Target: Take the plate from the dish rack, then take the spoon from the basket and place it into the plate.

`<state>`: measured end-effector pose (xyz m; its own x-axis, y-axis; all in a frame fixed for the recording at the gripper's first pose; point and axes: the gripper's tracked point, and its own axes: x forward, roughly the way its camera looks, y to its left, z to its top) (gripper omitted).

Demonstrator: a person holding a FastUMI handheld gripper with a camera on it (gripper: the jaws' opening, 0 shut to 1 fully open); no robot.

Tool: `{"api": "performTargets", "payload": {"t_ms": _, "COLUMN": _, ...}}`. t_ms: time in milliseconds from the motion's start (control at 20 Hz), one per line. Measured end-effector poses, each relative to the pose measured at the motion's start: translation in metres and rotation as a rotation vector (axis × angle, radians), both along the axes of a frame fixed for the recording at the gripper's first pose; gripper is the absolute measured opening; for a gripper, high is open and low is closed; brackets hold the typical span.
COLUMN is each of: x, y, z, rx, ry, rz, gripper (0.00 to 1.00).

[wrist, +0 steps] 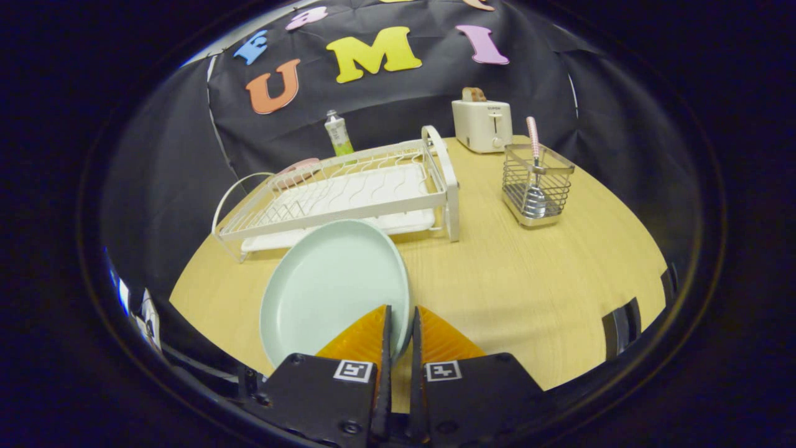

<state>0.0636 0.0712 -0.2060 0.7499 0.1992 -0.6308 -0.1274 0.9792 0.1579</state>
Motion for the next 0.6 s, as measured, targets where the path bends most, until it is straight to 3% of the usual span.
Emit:
{"api": "performTargets", "payload": {"t_ms": 250, "x": 0.002, "y": -0.013, "z": -0.021, "rx": -0.051, "ry": 0.005, "rz": -0.008, "gripper": 0.25}}
{"api": "performTargets", "payload": {"t_ms": 400, "x": 0.010, "y": -0.022, "z": 0.004, "rx": -0.028, "ry": -0.113, "rz": -0.029, "gripper": 0.26}}
{"api": "performTargets", "payload": {"t_ms": 600, "x": 0.023, "y": -0.065, "z": 0.050, "rx": -0.114, "ry": -0.307, "rz": -0.078, "gripper": 0.79}}
